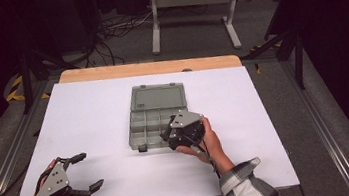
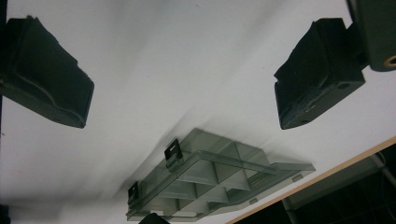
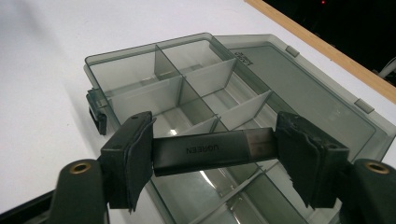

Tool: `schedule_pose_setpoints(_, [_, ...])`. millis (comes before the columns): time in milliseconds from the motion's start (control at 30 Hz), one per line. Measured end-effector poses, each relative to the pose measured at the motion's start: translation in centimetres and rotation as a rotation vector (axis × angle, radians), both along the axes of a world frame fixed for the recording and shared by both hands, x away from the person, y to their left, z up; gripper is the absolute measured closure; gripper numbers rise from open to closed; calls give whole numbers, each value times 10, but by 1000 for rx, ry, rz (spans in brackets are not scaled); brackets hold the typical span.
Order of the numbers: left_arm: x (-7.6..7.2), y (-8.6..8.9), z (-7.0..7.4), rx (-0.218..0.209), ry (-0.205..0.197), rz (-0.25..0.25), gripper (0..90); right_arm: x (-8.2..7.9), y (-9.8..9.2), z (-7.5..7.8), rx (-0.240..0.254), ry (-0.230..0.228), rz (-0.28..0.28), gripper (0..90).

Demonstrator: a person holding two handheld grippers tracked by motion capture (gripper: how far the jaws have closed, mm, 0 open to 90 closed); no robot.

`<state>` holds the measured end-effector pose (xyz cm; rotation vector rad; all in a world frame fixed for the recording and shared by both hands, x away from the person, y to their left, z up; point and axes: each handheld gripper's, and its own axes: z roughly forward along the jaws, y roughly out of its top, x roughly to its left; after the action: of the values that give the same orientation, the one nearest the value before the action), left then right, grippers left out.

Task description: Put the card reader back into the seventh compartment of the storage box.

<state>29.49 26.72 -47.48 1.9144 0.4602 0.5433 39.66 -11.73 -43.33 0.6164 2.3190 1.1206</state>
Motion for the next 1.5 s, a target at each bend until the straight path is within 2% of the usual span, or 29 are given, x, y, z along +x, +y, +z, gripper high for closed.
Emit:
schedule_pose_setpoints(367, [0,-2,0,18,4,-2,56,1,1,-3,0,16,-10,305])
schedule_pose_setpoints(533, [-2,-1,2,2,-18,22,57,3,3,-7,-12,26,-11,305])
schedule_pose_setpoints(833, [-2,-2,2,9,-16,14,58,3,4,-10,-11,38,-15,315])
schedule_pose_setpoints(1133, [-2,-2,2,14,-18,14,60,2,3,-9,-8,34,-13,316])
schedule_pose_setpoints(1500, [-3,-2,2,14,-22,24,62,-1,1,-5,8,1,-14,302])
